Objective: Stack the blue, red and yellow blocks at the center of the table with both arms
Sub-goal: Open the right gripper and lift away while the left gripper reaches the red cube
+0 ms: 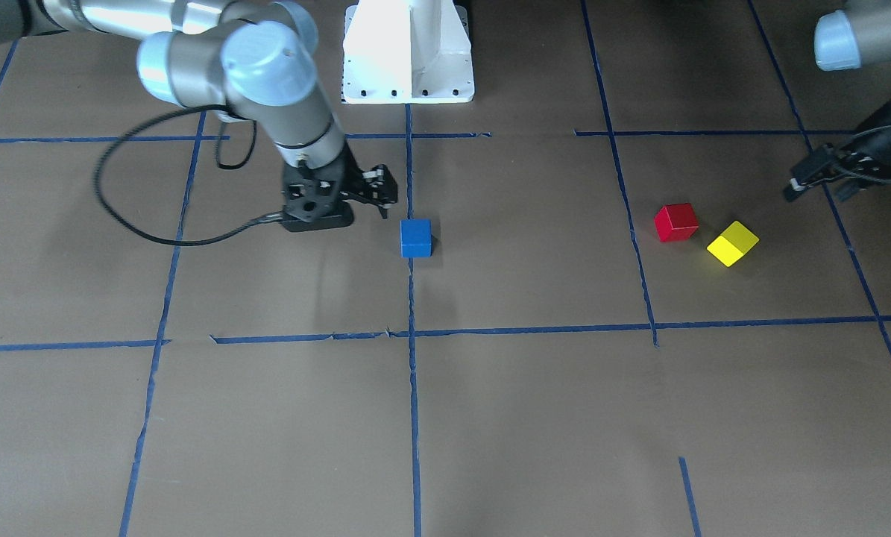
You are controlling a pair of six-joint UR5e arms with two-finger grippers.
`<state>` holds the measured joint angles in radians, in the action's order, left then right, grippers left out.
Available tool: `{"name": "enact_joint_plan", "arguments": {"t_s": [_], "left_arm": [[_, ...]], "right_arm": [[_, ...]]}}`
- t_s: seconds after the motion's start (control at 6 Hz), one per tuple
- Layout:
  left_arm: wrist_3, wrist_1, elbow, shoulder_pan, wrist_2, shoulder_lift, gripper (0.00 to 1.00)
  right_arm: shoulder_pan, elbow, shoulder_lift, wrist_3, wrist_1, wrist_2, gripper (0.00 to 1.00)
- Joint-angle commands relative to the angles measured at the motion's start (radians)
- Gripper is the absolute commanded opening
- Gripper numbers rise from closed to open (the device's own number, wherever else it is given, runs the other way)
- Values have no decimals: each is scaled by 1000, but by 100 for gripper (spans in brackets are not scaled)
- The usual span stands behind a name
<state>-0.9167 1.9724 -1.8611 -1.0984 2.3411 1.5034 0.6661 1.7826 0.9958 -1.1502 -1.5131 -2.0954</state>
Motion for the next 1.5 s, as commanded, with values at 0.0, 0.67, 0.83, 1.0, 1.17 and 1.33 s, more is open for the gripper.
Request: {"name": "enact_joint_plan", "arguments": {"t_s": [0.0,0.67,0.83,1.0,1.17,1.33], "left_arm": [[-291,57,-41,249,-203,-2,100],[-314,56,5,411,-298,41,100],[-285,56,23,416,-298,44,100],[-224,54,28,413,-299,40,100],[-211,54,36,410,-301,38,100],[-209,54,37,402,-312,38,97]], "right_arm": [[13,64,90,44,-1,-9,100],[-5,61,99,47,4,-3,100],[-5,63,101,47,4,-3,100],[-7,64,99,47,4,-3,100],[-7,64,99,47,4,-3,100],[-7,64,98,47,4,-3,100]]}}
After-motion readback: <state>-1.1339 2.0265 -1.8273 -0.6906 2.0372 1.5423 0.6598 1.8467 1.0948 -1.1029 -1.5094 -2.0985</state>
